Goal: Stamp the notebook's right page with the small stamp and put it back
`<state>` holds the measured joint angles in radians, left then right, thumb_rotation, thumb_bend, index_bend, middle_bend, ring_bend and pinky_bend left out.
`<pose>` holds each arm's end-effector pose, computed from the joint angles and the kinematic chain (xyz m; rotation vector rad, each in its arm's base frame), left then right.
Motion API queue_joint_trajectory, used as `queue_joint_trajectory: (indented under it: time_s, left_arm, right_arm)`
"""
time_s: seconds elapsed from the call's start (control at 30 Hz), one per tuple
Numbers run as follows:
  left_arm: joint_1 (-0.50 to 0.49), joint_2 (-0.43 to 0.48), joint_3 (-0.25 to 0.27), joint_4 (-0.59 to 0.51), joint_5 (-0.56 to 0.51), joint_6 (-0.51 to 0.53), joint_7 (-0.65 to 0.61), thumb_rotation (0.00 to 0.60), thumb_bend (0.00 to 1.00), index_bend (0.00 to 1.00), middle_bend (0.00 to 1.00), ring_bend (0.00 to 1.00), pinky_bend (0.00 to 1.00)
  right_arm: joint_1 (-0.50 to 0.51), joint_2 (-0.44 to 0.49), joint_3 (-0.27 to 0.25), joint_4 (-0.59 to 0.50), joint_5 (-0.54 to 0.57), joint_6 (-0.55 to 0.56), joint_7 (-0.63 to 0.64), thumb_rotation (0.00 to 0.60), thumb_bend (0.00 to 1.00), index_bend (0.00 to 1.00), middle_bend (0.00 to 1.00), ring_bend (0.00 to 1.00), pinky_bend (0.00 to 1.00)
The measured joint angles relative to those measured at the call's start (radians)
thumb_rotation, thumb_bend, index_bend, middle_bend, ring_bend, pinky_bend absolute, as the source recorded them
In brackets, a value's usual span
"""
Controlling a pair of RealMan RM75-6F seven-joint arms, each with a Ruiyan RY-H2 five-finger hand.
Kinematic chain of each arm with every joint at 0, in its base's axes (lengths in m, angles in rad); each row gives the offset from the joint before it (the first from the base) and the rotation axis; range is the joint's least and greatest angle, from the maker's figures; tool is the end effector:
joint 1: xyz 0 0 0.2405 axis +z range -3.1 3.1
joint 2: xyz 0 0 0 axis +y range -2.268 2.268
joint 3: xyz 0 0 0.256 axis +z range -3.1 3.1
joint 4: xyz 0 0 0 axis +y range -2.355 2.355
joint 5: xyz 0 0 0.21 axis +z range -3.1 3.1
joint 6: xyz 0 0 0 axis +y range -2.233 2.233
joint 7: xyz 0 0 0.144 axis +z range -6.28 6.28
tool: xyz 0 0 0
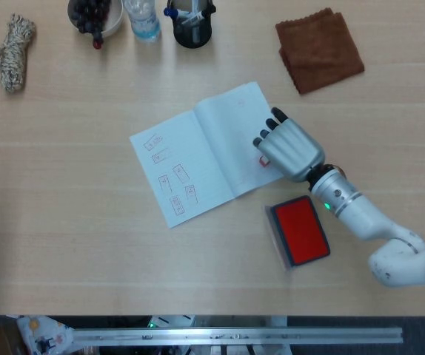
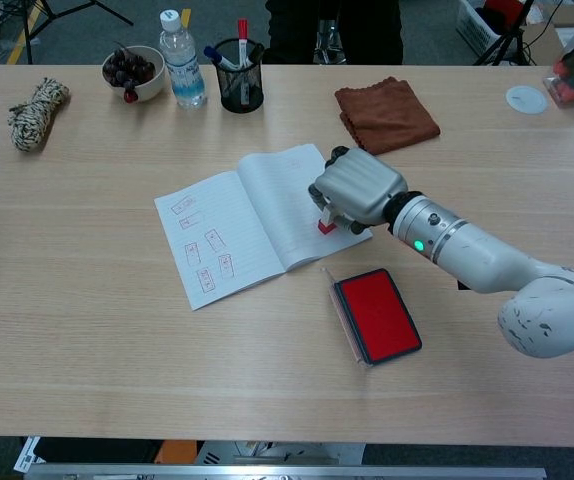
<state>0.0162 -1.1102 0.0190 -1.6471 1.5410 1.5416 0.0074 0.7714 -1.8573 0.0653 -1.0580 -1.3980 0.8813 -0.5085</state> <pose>-0.3170 0.1347 0.1549 -1.3606 -0.9732 -0.8566 -0.1518 -0.3230 -0.1141 2.1894 -0.4288 0.7042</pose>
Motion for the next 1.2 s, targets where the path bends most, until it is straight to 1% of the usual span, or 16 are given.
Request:
queue_joint_trajectory:
  time_s: [0.23,0.33,0.57,0.67,0.77,0.9,1.2]
  left_arm:
    - [0.0,0.0,0.001,-0.001,0.005,0.002,-0.001,0.6,0.28,0.14,0.11,0.1,0.03]
    - [-0.001,-0.001,0.0,-0.003,0.009,0.003,0.001,0.6,0.28,0.14,0.11,0.1,0.03]
    - [-0.005,-0.004,0.002,-0.007,0.014,-0.003,0.008,0.6,0.28,0.14,0.11,0.1,0.03]
    - [-0.008,-0.005,0.003,-0.009,0.017,-0.006,0.012,0.6,0.28,0.14,0.11,0.1,0.03]
    - [-0.009,-0.006,0.005,-0.011,0.021,-0.008,0.015,0.6,0.28,0.14,0.11,0.1,0.03]
    - [-0.009,-0.004,0.006,-0.013,0.02,-0.01,0.017,0.6,0.28,0.14,0.11,0.1,0.03]
    - [-0.005,-0.001,0.005,-0.016,0.014,-0.005,0.015,0.6,0.28,0.14,0.11,0.1,0.03]
  right_arm:
    - [-0.008,0.037,0.005,-0.046,-0.008,0.027,0.024,0.6,0.51,0.9,0.59,0.34,0.2]
    - [-0.019,0.078,0.007,-0.087,-0.014,0.051,0.04,0.6,0.51,0.9,0.59,0.34,0.2]
    - [-0.055,0.206,0.004,-0.191,-0.026,0.101,0.066,0.6,0.51,0.9,0.58,0.34,0.2]
    - [-0.072,0.247,-0.006,-0.212,-0.028,0.11,0.07,0.6,0.51,0.87,0.56,0.34,0.2]
    - [-0.085,0.261,-0.019,-0.209,-0.024,0.107,0.07,0.6,0.5,0.84,0.55,0.33,0.2]
    - [-0.092,0.257,-0.03,-0.18,-0.018,0.094,0.071,0.6,0.48,0.81,0.54,0.33,0.2]
    - [-0.098,0.201,-0.04,-0.079,-0.014,0.068,0.097,0.6,0.44,0.75,0.52,0.32,0.2]
